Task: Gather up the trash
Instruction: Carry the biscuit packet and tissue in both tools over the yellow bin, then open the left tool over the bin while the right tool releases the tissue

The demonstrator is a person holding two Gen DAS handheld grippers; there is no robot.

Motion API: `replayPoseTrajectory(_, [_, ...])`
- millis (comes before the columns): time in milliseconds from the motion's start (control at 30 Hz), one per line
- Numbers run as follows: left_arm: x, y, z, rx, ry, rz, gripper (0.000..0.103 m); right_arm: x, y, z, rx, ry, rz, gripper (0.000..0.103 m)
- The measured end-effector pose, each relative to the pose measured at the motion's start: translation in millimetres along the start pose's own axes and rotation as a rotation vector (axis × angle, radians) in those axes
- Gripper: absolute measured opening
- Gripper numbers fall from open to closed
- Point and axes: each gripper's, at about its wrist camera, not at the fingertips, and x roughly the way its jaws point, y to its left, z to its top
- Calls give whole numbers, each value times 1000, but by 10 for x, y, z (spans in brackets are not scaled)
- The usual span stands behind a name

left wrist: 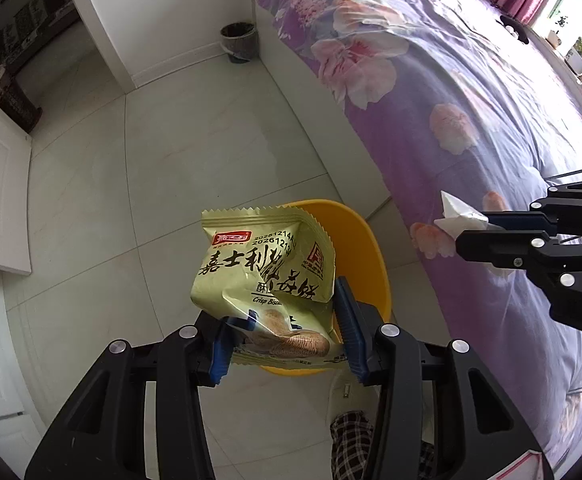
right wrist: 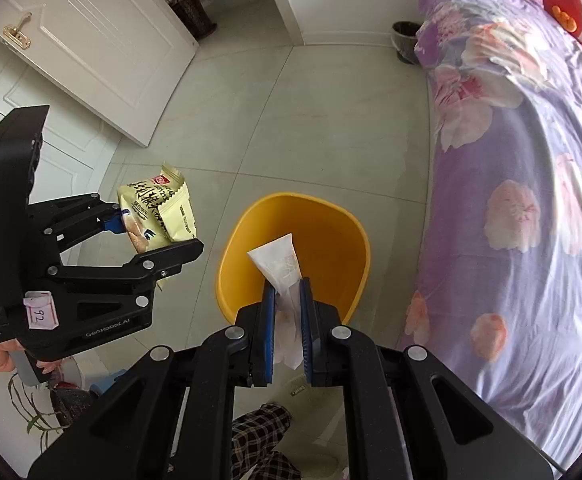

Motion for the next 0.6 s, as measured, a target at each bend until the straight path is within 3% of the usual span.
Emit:
replayPoseTrajectory(300, [493,151,-19,-18,76,0,45,661,-39,10,-43,131,3,13])
replayPoseTrajectory(600, [672,225,-108,-41,91,6,51,838,-134,63,-38,143,28,14])
